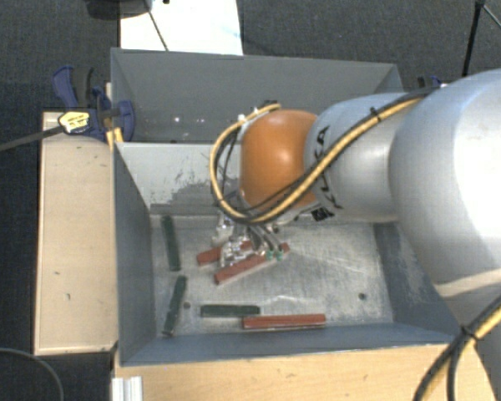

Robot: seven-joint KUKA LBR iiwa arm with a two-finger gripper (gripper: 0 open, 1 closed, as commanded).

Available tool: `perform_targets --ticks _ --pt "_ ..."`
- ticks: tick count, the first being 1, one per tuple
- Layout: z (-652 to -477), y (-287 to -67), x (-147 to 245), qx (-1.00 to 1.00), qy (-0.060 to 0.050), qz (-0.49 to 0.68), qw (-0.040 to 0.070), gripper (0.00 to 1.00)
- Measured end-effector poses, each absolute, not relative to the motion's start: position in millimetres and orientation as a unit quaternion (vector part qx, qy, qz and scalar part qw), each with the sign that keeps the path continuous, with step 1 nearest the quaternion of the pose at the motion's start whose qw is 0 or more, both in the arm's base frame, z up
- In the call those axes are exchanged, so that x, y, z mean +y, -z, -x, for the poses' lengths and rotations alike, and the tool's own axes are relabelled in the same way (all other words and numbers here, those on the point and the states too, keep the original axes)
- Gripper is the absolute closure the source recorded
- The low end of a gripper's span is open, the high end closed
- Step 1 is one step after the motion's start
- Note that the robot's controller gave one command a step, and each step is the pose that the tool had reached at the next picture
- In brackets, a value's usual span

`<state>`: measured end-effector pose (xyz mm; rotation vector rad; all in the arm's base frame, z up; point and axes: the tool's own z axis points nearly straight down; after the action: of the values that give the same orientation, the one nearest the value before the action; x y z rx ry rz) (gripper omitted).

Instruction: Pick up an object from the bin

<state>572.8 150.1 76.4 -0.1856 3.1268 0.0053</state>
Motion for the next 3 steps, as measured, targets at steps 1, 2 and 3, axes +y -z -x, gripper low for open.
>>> perform_targets --ticks 1,2,3 --pt "-572.8 -76.4 150.2 0.998 -0.002 0.059 0.005 1.00" --pt "-562.9 -197.6 150.1 0.995 -0.001 0.095 0.001 1.00" --pt "-562.8 -197.5 150.0 0.995 0.000 0.095 0.001 1.00"
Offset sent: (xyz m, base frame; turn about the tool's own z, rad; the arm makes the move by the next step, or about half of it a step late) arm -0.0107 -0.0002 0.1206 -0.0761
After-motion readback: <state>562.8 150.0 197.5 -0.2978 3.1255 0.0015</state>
